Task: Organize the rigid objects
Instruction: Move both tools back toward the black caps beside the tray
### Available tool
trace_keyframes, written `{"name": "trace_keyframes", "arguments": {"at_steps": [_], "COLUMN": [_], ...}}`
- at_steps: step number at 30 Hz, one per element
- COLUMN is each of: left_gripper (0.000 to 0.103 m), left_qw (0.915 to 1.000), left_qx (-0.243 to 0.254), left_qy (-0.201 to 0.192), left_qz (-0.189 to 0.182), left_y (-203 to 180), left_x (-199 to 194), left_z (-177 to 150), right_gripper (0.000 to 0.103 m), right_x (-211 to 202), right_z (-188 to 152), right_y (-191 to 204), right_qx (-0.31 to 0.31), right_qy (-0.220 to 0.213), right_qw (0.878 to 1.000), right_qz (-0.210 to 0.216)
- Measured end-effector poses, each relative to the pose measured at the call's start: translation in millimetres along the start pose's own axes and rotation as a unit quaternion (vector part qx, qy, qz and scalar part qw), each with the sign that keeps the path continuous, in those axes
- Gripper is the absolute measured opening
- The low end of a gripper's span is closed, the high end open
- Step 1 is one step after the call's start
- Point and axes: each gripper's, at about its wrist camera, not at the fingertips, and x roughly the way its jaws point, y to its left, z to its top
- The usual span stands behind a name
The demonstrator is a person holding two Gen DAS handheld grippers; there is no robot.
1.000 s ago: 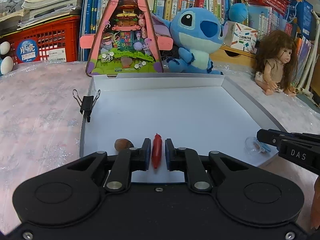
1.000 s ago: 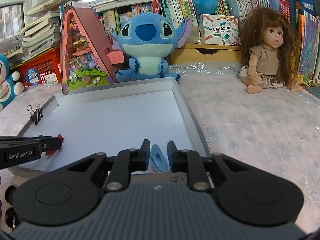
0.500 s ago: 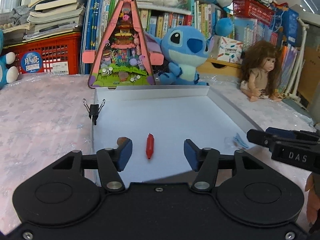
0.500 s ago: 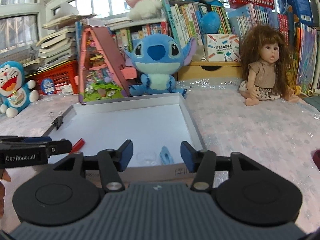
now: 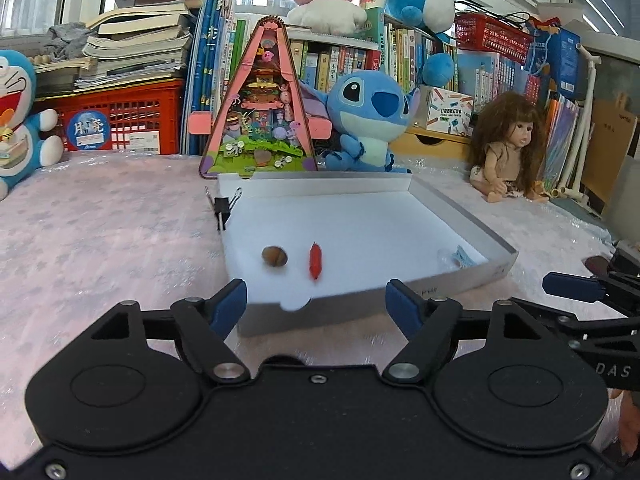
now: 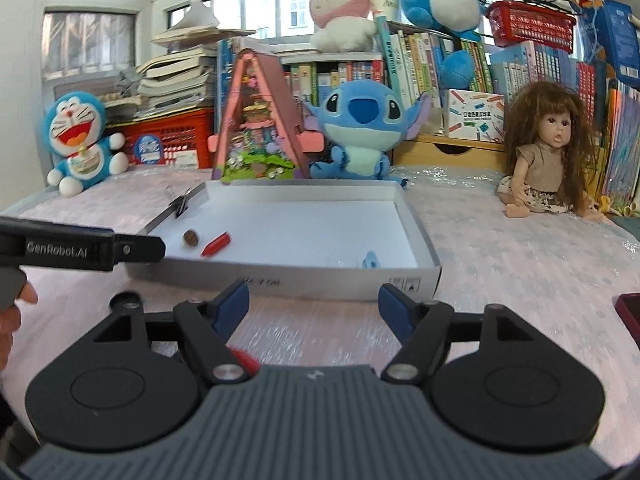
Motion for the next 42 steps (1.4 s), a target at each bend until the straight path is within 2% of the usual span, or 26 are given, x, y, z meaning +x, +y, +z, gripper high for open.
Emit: {"name": "trace_keyframes", "arguments": {"at_steps": [8,17,22,26,29,34,36,39,42], "left_gripper": [0.076,0.076,0.077,0.077,0.072,0.058,0.054,0.05,0.049], "left_qw": [0.9998,0.9998,0.9999,0.9998,0.9997,0.9998,0.9998,0.9998,0.9997], "left_qx": [0.011,0.006,-0.009,0.007,0.018,0.02,0.017,0.016,0.022], "left_qy": [0.004,0.008,-0.002,-0.01,-0.011,0.001,0.006,0.014,0.013], "left_qz": [0.014,0.017,-0.004,-0.017,-0.015,-0.003,-0.001,-0.003,-0.001], "left_y": [5.7,13.8,13.4,6.9,2.1,1.8,2.9,4.0,2.3], "left_x": [-18.0,-31.5,-41.2,-45.0,-45.8,-43.5,-43.1,-40.7,-39.2], "left_z": [-23.7,-44.6,-54.6,-56.7,-59.2,-64.2,-67.2,-69.3,-69.3], "right_gripper": [0.083,0.084,0.084,0.084,0.083,0.074,0.066,0.057,0.052], "right_x": [-17.1,-21.6,-23.9,-24.9,-24.2,-23.8,-24.0,-23.8,-23.5], "right_z": [-24.2,-41.2,-45.6,-46.9,-47.4,-49.0,-49.5,-50.1,-51.1], "right_y": [14.0,19.5,25.3,28.0,29.0,31.1,32.5,34.2,35.3], "right_qx": [-0.017,-0.012,-0.013,-0.015,-0.015,-0.022,-0.025,-0.027,-0.028], "right_qy": [0.01,0.024,0.029,0.03,0.031,0.031,0.031,0.032,0.033], "right_qw": [1.0,1.0,0.999,0.999,0.999,0.999,0.999,0.999,0.999], "right_qz": [0.015,0.007,0.007,0.005,0.002,-0.004,-0.008,-0.008,-0.008]}}
